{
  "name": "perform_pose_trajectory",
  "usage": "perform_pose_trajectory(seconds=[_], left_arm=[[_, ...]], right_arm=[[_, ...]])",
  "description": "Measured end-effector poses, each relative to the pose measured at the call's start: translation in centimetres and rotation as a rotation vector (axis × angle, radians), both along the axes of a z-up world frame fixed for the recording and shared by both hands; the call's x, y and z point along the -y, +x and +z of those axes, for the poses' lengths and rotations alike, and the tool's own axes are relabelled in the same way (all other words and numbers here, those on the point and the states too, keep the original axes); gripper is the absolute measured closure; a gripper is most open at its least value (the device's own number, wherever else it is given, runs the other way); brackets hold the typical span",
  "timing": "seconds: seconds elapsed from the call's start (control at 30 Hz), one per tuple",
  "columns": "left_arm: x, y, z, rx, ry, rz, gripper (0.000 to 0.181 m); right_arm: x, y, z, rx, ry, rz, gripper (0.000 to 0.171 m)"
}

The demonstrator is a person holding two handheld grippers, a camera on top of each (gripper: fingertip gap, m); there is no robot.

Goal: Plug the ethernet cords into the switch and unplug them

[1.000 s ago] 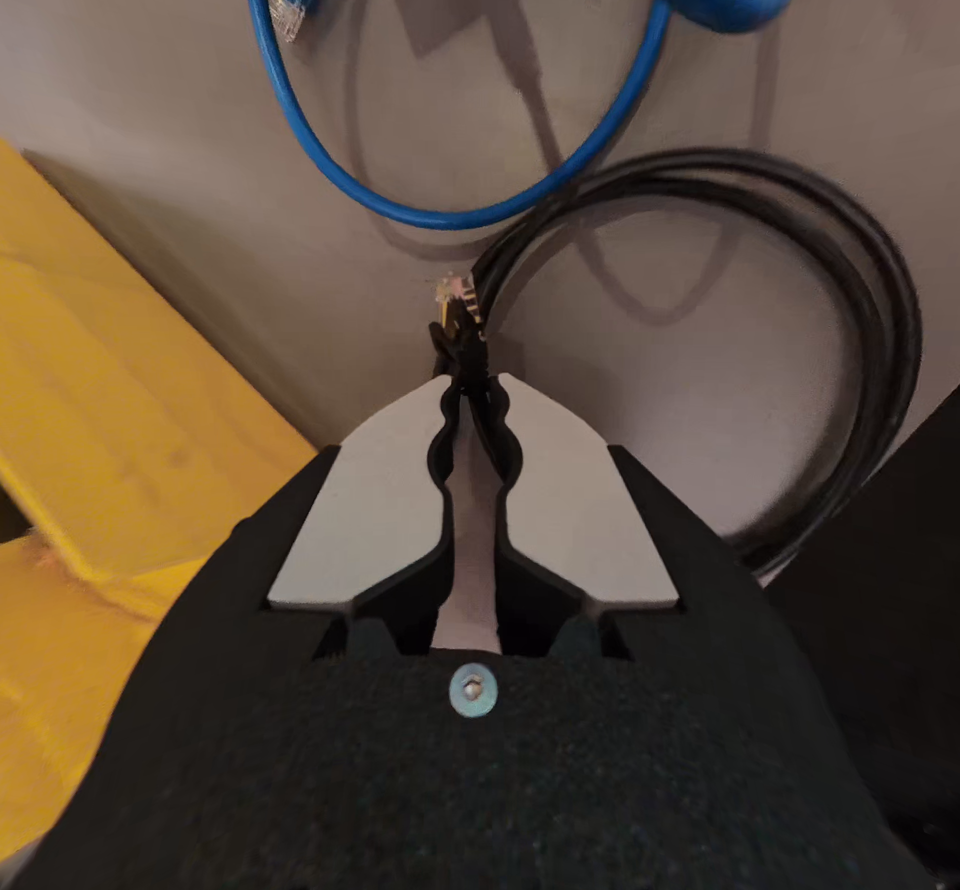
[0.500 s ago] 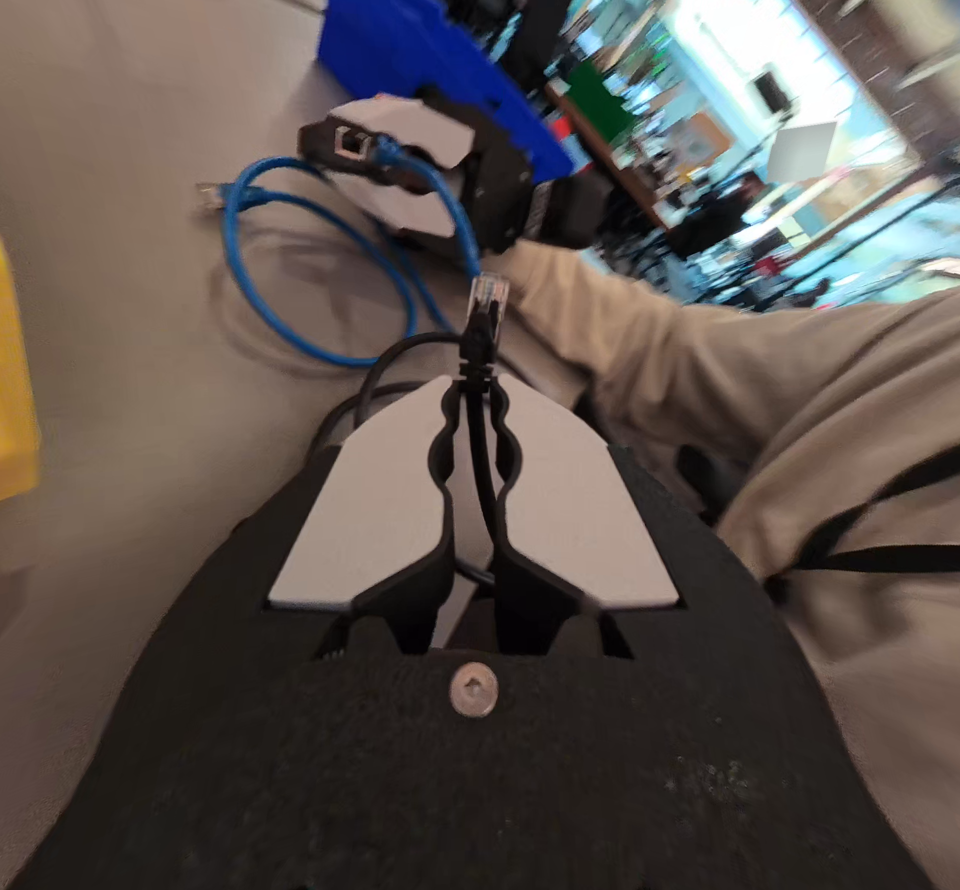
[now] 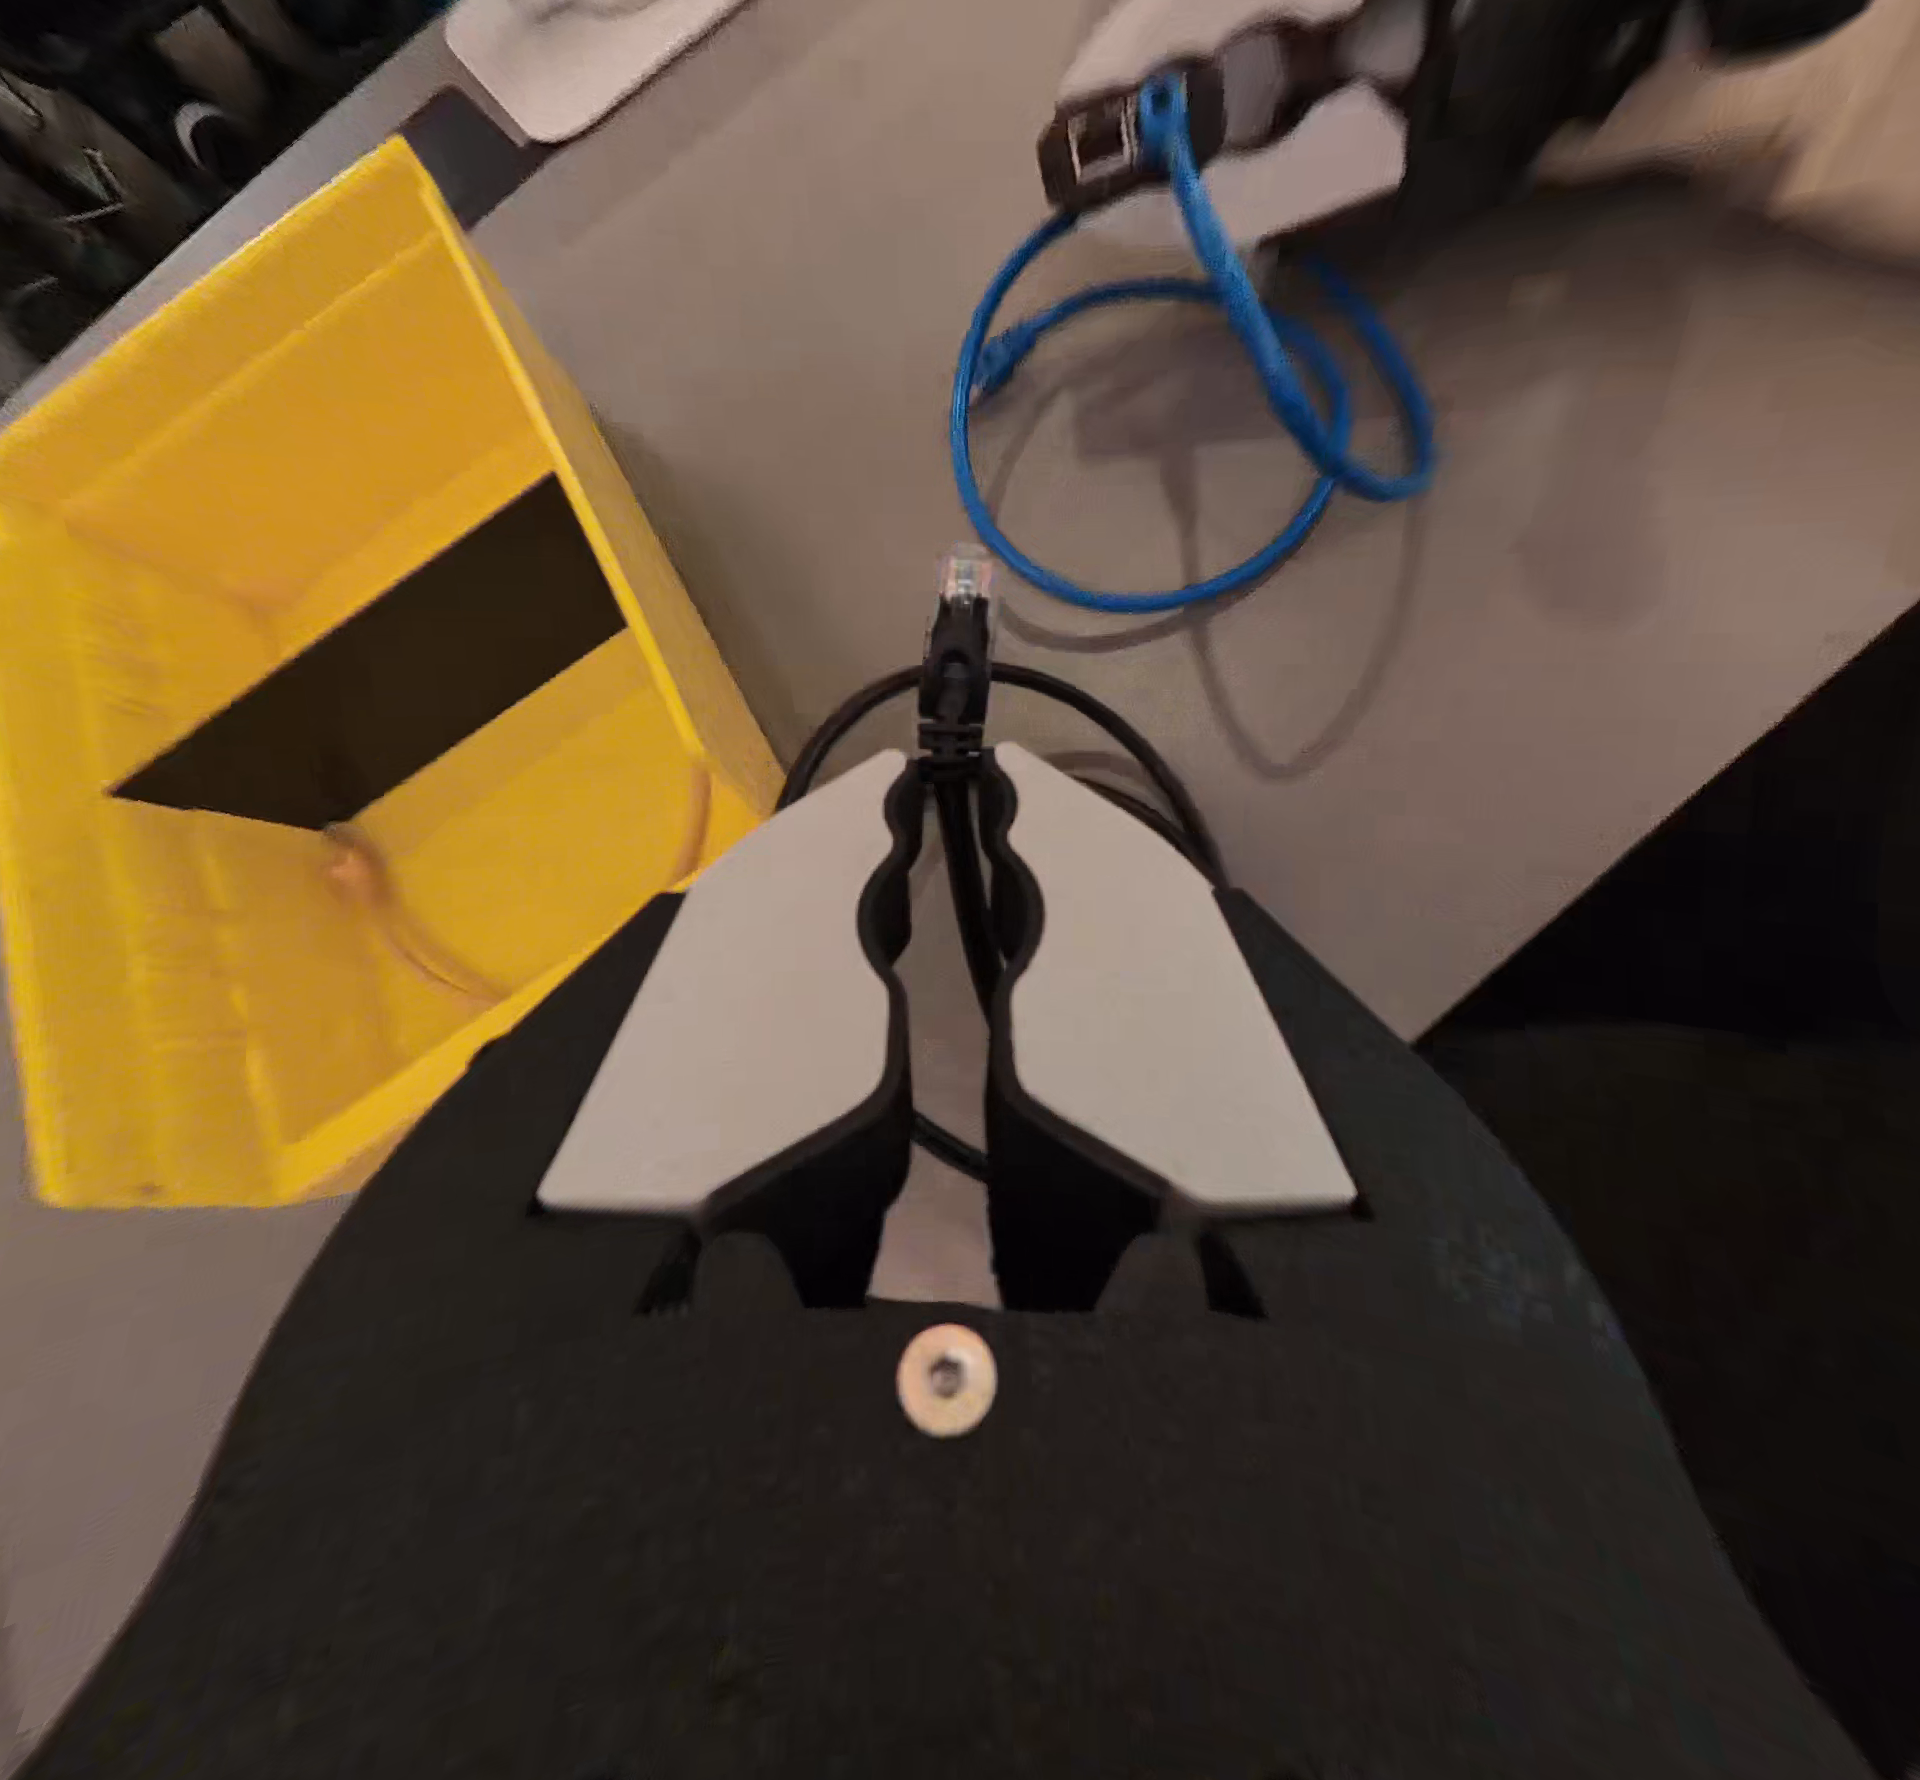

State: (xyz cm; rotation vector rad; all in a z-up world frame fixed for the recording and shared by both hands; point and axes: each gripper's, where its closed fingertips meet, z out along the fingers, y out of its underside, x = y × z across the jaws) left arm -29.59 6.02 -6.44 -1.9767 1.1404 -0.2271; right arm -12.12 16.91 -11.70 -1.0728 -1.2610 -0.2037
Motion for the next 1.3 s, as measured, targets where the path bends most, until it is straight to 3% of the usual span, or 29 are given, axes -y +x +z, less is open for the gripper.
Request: perform_pose_trajectory(seconds=[0.2,0.5,1.0,1.2,1.3], left_arm=[[-4.3,5.9,-2.3,-0.211,-0.155,-0.092,0.172],[-6.6,12.9,-3.3,-0.202,-0.317,-0.179,0.172],[-7.4,13.8,-4.0,-0.114,-0.344,-0.083,0.172],[-7.4,14.4,-4.0,0.043,-0.368,-0.050,0.172],[-7.4,14.0,-4.9,0.000,-0.304,-0.024,0.172]], right_arm=[[0.8,-0.7,1.4,0.088,0.216,-0.073,0.147],[1.4,-1.2,1.5,0.135,0.281,-0.098,0.148],[0.5,-0.7,0.2,0.179,0.239,-0.135,0.147],[0.7,-0.8,-0.1,0.143,0.180,-0.102,0.148],[0.7,-1.1,-0.9,0.185,0.175,-0.100,0.148]])
